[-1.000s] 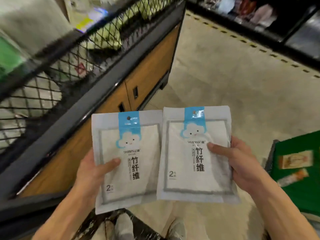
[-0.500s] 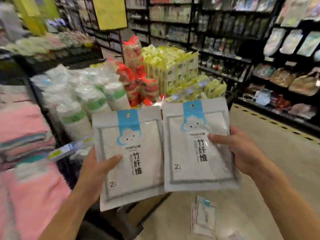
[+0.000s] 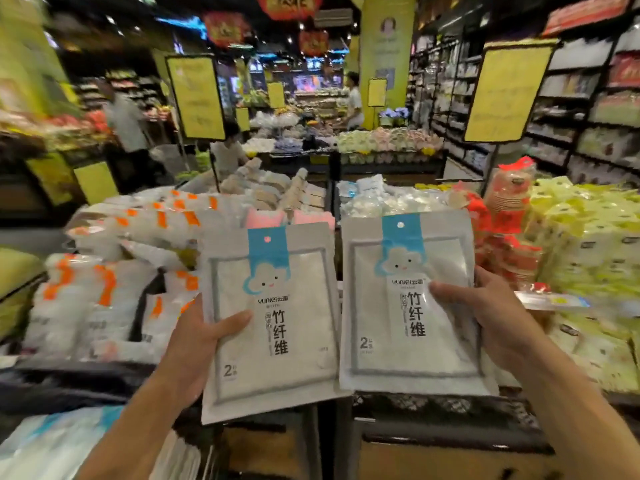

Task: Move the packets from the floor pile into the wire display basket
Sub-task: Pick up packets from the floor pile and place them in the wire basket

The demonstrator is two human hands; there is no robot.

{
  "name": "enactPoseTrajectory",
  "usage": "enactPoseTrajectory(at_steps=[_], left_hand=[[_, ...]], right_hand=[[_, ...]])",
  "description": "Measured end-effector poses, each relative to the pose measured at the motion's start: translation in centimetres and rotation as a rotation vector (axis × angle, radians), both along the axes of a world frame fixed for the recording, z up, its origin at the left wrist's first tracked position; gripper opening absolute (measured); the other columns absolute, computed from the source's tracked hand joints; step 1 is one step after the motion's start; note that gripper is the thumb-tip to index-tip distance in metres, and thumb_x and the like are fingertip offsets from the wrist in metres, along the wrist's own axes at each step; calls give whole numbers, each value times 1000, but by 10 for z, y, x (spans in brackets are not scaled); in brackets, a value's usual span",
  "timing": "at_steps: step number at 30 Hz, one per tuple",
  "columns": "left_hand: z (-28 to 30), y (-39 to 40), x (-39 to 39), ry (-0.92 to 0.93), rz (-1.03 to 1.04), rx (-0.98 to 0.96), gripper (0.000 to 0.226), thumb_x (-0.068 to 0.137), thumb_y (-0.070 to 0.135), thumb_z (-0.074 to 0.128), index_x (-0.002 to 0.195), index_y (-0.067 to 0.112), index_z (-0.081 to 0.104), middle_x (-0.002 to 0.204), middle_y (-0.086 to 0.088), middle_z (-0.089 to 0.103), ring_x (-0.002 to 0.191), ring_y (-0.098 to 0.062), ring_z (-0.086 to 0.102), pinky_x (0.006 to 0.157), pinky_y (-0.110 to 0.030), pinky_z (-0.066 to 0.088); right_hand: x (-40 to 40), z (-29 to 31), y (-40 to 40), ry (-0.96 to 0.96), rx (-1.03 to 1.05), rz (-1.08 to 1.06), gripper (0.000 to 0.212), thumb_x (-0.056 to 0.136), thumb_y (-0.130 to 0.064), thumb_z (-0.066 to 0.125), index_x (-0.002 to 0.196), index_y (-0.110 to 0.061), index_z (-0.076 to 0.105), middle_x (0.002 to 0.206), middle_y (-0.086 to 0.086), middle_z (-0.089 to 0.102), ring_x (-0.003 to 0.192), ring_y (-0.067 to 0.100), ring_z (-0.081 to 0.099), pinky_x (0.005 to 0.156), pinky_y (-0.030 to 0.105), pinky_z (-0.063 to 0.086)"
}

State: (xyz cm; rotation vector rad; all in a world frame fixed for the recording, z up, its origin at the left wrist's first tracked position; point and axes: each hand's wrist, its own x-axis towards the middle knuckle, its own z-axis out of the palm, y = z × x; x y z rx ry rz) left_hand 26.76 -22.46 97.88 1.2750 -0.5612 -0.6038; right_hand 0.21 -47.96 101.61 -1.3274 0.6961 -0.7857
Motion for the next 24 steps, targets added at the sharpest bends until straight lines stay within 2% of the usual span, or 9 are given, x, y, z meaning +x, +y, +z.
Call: enactPoseTrajectory(at_steps=[1, 3, 7, 11, 12, 14, 17, 21, 24], left_hand=[[1, 20, -6, -7, 65, 5, 95, 34, 35, 104, 118, 10, 66, 111, -19, 75, 97, -41, 74, 71, -49, 63], [3, 60, -15, -12, 175, 6, 94, 32, 31, 103, 115, 10, 66, 106, -17, 77, 93, -39, 75, 65, -42, 63], [5, 144, -33, 17, 340, 17, 103, 35, 31, 103, 127, 6, 63, 113, -20, 75, 97, -41, 74, 68, -45, 63], [4, 228, -48, 29, 489, 20, 58, 73, 5, 85, 126, 9, 61, 113, -21, 74, 100, -45, 72, 74, -54, 63], [3, 248, -52, 36, 527, 26, 55, 75, 2, 80, 126, 8, 61, 112, -21, 75, 99, -45, 73, 75, -55, 63], [2, 287, -59, 42, 576, 29, 66, 69, 6, 88, 128, 6, 59, 113, -22, 74, 100, -45, 72, 76, -57, 62], [1, 343, -68, 43, 631, 41, 81, 57, 21, 94, 128, 5, 58, 115, -23, 73, 100, -45, 72, 74, -56, 63], [3, 423, -77, 33, 712, 54, 40, 84, 0, 70, 123, 3, 61, 112, -23, 74, 97, -45, 73, 73, -52, 64], [-1, 483, -78, 65, 767, 41, 40, 84, -1, 67, 124, 4, 62, 112, -22, 75, 97, -44, 73, 75, -50, 64]], right_hand=[[9, 3, 7, -9, 3, 48, 26, 85, 7, 71, 110, -1, 69, 92, 19, 78, 72, 29, 77, 59, 34, 60], [29, 6, 25, -34, 15, 143, 22, 86, 9, 69, 105, -1, 69, 87, 17, 78, 65, 24, 75, 51, 28, 57], [69, 7, 76, -39, 18, 349, 24, 85, 10, 69, 106, 0, 71, 94, 20, 78, 72, 28, 76, 60, 36, 63], [101, 4, 135, -25, 24, 497, 28, 83, 8, 71, 110, -1, 71, 100, 21, 78, 78, 32, 76, 69, 43, 64], [107, 4, 150, -22, 26, 527, 29, 83, 8, 71, 111, 0, 70, 100, 21, 78, 78, 32, 76, 67, 42, 64], [120, 5, 181, -18, 26, 589, 31, 84, 9, 71, 114, -1, 69, 99, 20, 78, 79, 34, 77, 63, 39, 62], [140, 7, 235, 0, 27, 664, 34, 84, 9, 72, 116, -3, 68, 99, 18, 79, 84, 36, 77, 72, 43, 62], [165, 6, 318, 20, 37, 735, 33, 84, 8, 73, 114, -5, 67, 97, 17, 79, 82, 35, 78, 66, 42, 65], [184, -4, 378, 38, 56, 788, 32, 85, 7, 73, 114, -6, 67, 97, 16, 79, 83, 34, 78, 68, 43, 63]])
